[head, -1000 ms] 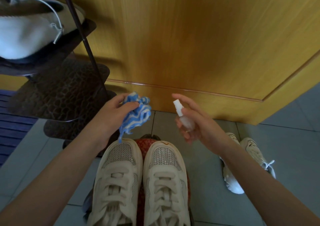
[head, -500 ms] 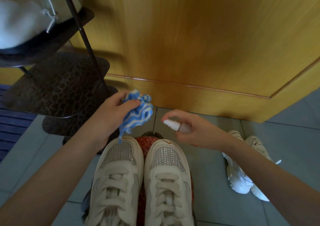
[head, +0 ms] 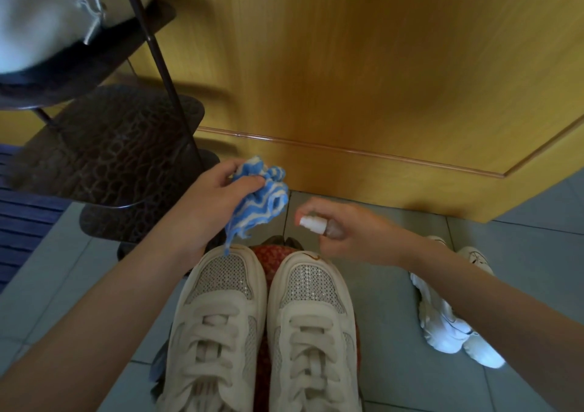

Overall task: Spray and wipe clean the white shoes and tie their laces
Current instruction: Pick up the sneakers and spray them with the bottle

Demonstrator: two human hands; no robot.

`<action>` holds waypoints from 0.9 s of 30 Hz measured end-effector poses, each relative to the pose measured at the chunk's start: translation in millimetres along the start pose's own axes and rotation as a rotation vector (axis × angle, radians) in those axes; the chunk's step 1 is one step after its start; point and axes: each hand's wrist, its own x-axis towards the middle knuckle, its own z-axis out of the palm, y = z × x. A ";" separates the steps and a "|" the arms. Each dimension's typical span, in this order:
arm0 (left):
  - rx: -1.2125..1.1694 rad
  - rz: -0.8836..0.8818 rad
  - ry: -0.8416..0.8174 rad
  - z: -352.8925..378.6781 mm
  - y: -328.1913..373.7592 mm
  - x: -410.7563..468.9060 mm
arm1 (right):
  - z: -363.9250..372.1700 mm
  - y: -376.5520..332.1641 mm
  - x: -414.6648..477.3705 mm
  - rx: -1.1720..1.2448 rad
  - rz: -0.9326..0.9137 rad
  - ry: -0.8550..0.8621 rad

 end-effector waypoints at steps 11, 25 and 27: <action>0.007 0.014 0.009 0.0 0.4 1.7 | -4.5 -2.5 11.8 -0.095 -0.067 -0.128; 0.016 0.013 0.011 -1.8 -0.4 0.7 | -11.4 -6.1 10.6 -0.260 -0.008 -0.104; 0.009 0.012 0.007 -2.3 0.0 -0.1 | -12.4 4.7 -3.6 -0.227 0.047 -0.048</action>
